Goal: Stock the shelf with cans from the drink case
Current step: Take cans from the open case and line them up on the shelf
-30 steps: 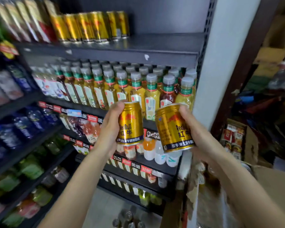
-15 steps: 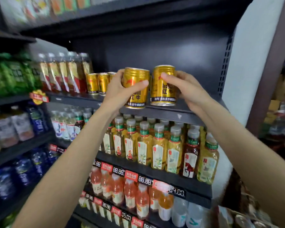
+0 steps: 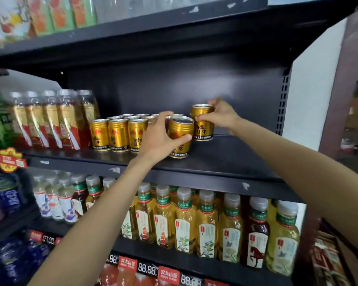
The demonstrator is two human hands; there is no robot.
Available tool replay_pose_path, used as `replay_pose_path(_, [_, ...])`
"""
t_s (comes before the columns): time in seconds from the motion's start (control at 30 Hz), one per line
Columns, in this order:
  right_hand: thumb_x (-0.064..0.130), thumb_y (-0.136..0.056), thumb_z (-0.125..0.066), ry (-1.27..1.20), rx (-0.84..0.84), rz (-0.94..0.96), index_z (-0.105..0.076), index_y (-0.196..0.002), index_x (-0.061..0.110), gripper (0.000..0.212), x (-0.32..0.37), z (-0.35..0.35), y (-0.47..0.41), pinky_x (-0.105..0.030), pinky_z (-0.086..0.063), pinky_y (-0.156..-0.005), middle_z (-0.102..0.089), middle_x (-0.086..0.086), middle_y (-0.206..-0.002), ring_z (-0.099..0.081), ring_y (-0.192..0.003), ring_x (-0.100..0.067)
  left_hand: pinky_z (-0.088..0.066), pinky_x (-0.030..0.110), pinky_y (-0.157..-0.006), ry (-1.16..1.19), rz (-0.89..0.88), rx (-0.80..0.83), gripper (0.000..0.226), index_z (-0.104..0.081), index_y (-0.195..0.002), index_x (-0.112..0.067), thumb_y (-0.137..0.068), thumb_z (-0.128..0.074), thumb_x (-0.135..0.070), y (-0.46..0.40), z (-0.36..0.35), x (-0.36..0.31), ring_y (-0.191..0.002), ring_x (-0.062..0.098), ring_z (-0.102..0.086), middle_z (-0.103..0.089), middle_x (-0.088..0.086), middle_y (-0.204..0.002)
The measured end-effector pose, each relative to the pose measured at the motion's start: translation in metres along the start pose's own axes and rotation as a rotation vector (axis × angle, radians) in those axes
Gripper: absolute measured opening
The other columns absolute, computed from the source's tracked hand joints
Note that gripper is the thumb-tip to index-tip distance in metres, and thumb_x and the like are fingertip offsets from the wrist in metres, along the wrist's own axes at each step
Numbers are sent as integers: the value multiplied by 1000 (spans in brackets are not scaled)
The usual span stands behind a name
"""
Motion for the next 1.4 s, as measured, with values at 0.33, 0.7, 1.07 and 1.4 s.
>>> replay_pose_path(0.33, [19, -72, -79, 108, 6, -93, -53, -119, 7, 55, -30, -25, -64, -31, -53, -72, -62, -12, -114, -62, -102, -24, -46, 26, -83, -163, -42, -87, 74, -47, -129, -26, -69, -66, -65, 2, 5, 14, -106, 16, -59, -63, -2, -117])
replay_pose_path(0.7, [20, -87, -65, 118, 225, -102, -22, -147, 9, 75, -40, -37, -69, -37, -37, -108, -37, -12, -148, -42, -132, -27, -43, 25, -83, -229, -80, -33, 73, -46, -134, -16, -78, -61, -60, -15, -6, -8, -104, 20, -61, -66, 2, -114])
replay_pose_path(1.07, [-2, -86, -53, 16, 407, 21, -43, -131, 19, 51, -13, -11, -8, -31, -56, -80, -60, -3, -100, -63, -97, -20, -40, 37, -97, -350, 18, 115, 64, -44, -133, -6, -86, -61, -46, -56, -41, -21, -118, 36, -51, -42, 16, -135])
replay_pose_path(1.4, [-4, -85, -62, 212, 114, 97, -61, -120, 8, 37, -19, -15, -19, -39, -53, -91, -62, -14, -116, -62, -103, -25, -47, 37, -89, -650, -123, 129, 58, -40, -135, -1, -86, -66, -20, -45, -53, -17, -114, 36, -56, -56, 20, -125])
Point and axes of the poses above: each hand's wrist, its own y-axis away from the middle knuckle, its own z-axis out of the back of the hand, x = y × z, the point moved 4 cm from there along -y, towards the middle knuckle
